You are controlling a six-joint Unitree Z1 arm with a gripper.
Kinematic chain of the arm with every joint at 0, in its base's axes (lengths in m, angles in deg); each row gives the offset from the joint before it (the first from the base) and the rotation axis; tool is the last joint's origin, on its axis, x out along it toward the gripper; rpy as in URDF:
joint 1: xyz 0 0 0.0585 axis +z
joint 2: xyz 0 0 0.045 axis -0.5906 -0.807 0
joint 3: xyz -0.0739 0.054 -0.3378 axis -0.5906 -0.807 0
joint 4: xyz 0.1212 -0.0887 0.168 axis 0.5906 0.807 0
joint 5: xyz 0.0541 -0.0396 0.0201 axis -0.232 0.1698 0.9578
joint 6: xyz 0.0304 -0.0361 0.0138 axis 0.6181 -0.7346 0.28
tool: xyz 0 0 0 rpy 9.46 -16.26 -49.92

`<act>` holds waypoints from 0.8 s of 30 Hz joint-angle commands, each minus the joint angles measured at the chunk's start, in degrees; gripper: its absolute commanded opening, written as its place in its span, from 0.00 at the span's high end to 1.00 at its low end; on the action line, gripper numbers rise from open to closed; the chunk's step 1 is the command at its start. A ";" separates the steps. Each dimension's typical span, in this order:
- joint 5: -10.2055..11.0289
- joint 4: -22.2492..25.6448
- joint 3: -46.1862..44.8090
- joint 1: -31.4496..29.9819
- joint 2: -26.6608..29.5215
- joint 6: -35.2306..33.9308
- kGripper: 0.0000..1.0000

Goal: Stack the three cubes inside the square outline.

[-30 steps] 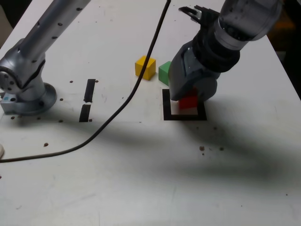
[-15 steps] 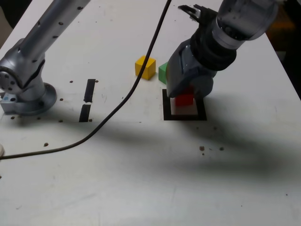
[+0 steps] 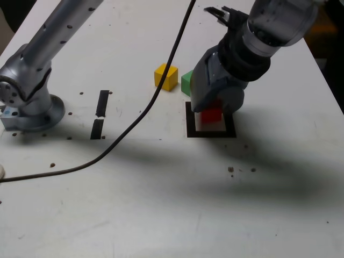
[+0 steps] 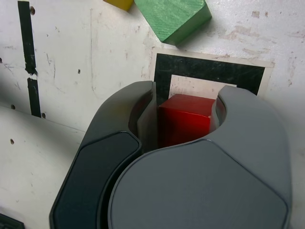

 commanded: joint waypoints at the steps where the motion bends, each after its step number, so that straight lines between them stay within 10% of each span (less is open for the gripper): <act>1: 0.46 0.71 0.24 0.08 0.17 -0.37 0.19; 4: 1.02 1.09 0.30 0.06 0.26 -0.88 0.00; 24: -3.76 3.53 -10.01 3.96 13.61 0.36 0.00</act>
